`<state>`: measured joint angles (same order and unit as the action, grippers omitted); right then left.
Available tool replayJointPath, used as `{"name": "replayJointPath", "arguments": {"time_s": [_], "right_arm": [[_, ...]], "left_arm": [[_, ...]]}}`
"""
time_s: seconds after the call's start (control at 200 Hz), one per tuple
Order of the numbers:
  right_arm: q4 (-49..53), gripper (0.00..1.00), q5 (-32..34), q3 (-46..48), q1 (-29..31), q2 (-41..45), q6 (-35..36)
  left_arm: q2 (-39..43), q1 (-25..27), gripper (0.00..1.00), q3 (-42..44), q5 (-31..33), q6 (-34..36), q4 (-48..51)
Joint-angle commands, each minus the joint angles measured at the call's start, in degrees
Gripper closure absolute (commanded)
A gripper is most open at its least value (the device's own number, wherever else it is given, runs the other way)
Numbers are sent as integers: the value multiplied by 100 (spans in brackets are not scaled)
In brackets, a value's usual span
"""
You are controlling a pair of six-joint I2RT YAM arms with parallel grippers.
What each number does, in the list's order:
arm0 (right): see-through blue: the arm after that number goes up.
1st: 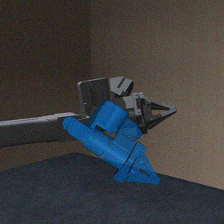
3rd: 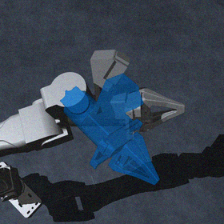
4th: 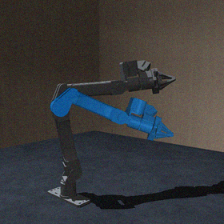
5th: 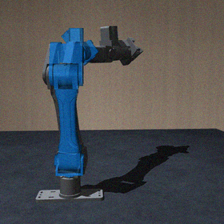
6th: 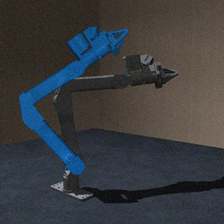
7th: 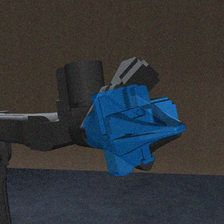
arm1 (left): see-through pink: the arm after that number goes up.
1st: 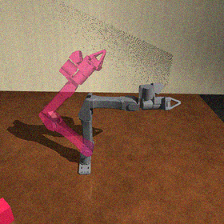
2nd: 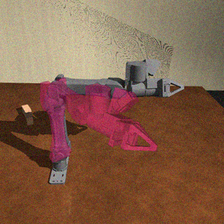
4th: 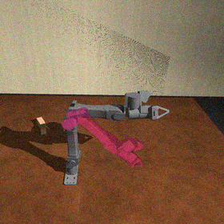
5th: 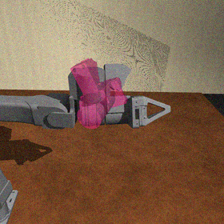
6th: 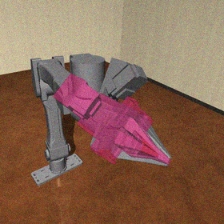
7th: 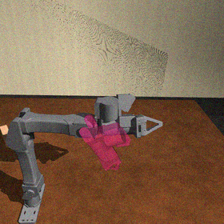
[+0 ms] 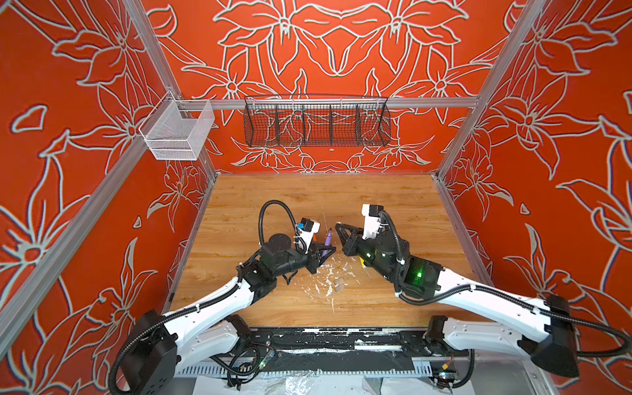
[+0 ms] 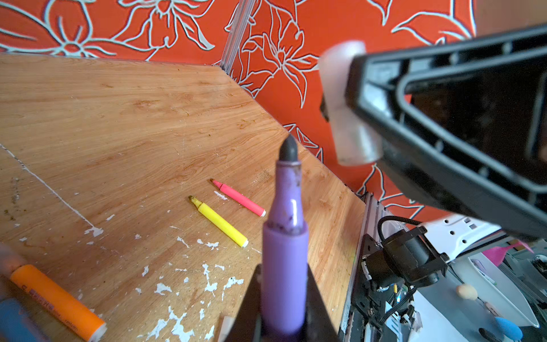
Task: Insert the pens into the pen caps
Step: 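Lift the cap with the right gripper and carry it toward the purple marker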
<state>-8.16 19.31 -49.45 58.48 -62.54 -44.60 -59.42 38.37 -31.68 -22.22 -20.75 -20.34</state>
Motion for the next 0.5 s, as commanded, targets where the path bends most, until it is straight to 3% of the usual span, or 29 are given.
{"name": "replayJointPath", "arguments": {"time_s": [0.0, 0.495], "right_arm": [[-217, 100, 159, -179, -38, 16, -12], [-124, 100, 29, -834, -142, -749, 73]], "left_arm": [[53, 48, 100, 56, -95, 87, -260], [61, 48, 100, 87, -102, 79, -313]]}}
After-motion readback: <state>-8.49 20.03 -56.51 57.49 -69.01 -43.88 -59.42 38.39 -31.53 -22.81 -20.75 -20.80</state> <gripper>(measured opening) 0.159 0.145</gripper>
